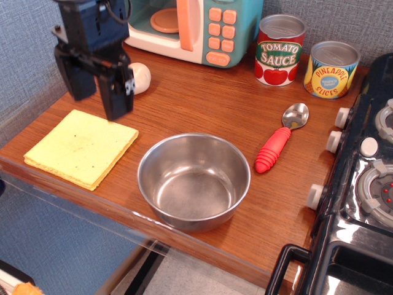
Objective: Put potato into the bowl
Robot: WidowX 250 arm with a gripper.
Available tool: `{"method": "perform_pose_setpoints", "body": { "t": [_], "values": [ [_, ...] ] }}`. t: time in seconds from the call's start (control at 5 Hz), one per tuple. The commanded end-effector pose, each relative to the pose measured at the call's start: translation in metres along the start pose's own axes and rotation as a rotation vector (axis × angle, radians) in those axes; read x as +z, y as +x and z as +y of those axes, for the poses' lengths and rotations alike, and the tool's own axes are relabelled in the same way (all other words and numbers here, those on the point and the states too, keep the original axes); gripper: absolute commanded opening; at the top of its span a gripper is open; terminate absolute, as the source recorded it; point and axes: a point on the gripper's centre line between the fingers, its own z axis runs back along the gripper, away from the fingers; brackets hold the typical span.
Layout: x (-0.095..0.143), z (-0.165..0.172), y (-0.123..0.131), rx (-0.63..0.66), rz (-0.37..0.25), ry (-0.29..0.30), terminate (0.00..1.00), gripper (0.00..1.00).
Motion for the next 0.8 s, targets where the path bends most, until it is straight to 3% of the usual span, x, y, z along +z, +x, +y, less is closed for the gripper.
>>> {"method": "perform_pose_setpoints", "body": {
  "t": [0.0, 0.2, 0.6],
  "values": [
    [-0.002, 0.07, 0.067, 0.173, -0.083, 0.061, 0.0, 1.0],
    [-0.014, 0.088, 0.091, 0.24, -0.091, 0.09, 0.0, 1.0],
    [-0.022, 0.089, 0.124, 0.306, -0.123, 0.145, 0.0, 1.0]
  ]
}}
